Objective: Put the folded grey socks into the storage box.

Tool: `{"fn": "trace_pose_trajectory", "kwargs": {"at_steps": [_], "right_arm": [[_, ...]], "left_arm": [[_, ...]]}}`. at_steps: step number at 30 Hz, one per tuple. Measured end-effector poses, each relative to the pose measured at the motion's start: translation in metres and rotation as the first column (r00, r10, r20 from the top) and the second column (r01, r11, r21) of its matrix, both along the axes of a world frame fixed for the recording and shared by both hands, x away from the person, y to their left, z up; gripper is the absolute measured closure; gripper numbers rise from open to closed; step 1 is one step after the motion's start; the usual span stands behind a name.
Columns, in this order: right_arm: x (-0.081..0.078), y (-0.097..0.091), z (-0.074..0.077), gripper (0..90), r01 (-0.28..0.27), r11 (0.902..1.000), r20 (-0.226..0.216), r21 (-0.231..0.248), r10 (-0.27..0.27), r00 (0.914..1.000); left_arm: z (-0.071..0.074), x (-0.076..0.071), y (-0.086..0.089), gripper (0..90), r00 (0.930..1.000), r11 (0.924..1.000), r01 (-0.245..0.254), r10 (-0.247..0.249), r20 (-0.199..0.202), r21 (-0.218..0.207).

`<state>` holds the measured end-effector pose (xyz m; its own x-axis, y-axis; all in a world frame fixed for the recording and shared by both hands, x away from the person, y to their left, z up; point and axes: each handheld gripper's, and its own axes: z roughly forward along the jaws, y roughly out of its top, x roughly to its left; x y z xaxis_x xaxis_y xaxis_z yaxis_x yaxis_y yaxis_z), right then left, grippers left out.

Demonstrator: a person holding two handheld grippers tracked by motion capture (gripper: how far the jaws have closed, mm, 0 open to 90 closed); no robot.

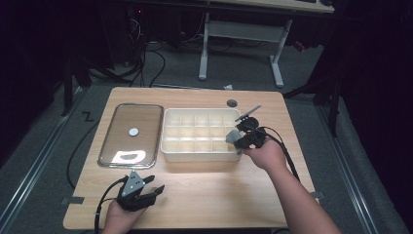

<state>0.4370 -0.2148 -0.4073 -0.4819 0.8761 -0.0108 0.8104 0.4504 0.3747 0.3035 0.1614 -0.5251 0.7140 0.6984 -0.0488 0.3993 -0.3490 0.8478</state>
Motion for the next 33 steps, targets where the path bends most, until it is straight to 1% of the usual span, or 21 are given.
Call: {"fn": "trace_pose_trajectory", "kwargs": {"at_steps": [7,9,11,12,13,17,18,20,23,25,26,27,30,32,33], "right_arm": [[0.012,0.001,-0.007,70.6,0.012,0.9998,-0.032,-0.013,-0.013,0.9994],[0.014,0.001,-0.008,70.6,0.022,0.9997,-0.046,-0.005,-0.022,0.9987],[0.016,0.0,-0.01,70.6,0.014,0.9999,-0.054,-0.005,-0.014,0.9984],[0.016,0.001,-0.011,70.6,0.023,0.9997,-0.06,-0.008,-0.023,0.998],[0.017,0.0,-0.012,70.6,0.014,0.9999,-0.059,-0.01,-0.015,0.9981],[0.02,0.001,-0.016,70.8,0.023,0.9994,-0.077,-0.025,-0.025,0.9967],[0.02,0.002,-0.017,70.7,0.033,0.999,-0.085,-0.031,-0.036,0.9957],[0.022,0.002,-0.019,70.9,0.029,0.9989,-0.094,-0.037,-0.033,0.9951],[0.024,0.005,-0.024,71.5,0.022,0.9975,-0.118,-0.066,-0.03,0.9925],[0.025,0.007,-0.027,72.0,0.016,0.9967,-0.125,-0.08,-0.026,0.9918],[0.025,0.009,-0.028,72.2,0.026,0.9955,-0.137,-0.091,-0.038,0.9898],[0.027,0.01,-0.029,72.4,0.002,0.9949,-0.134,-0.101,-0.015,0.9909],[0.028,0.015,-0.033,72.8,-0.024,0.9909,-0.144,-0.132,0.005,0.9896],[0.029,0.017,-0.036,73.0,-0.025,0.9893,-0.152,-0.144,0.003,0.9883],[0.03,0.017,-0.038,73.1,-0.036,0.9881,-0.158,-0.15,0.012,0.9873]], "left_arm": [[0.0,0.0,0.0,46.2,1.0,1.0,0.003,-0.003,-0.001,0.003],[0.0,0.0,0.0,46.2,1.0,1.0,0.003,-0.003,0.001,0.005],[0.0,0.0,0.0,46.2,1.0,1.0,0.003,-0.003,0.001,0.006],[0.0,0.001,0.0,46.2,1.0,1.0,0.004,-0.004,0.0,0.007],[0.0,0.001,0.0,46.2,1.0,1.0,0.002,-0.002,0.0,0.006],[0.0,0.0,0.0,46.2,1.0,1.0,0.002,-0.002,0.004,0.006],[0.001,0.0,0.0,46.2,1.0,1.0,0.003,-0.003,0.005,0.008],[0.0,0.0,0.0,46.2,1.0,1.0,0.003,-0.003,0.006,0.009],[0.0,0.0,0.0,46.3,1.0,1.0,0.002,-0.002,0.006,0.008],[0.0,0.0,0.001,46.2,1.0,0.9999,0.003,-0.003,0.006,0.011],[0.0,0.001,0.001,46.2,1.0,0.9999,0.003,-0.003,0.005,0.012],[0.0,0.001,0.001,46.2,1.0,0.9999,0.003,-0.003,0.004,0.012],[-0.001,0.001,0.0,46.2,1.0,0.9999,0.002,-0.002,0.006,0.013],[-0.001,0.001,0.0,46.2,1.0,0.9999,0.003,-0.003,0.005,0.015],[-0.001,0.001,0.0,46.2,1.0,0.9999,0.004,-0.004,0.003,0.017]]}}
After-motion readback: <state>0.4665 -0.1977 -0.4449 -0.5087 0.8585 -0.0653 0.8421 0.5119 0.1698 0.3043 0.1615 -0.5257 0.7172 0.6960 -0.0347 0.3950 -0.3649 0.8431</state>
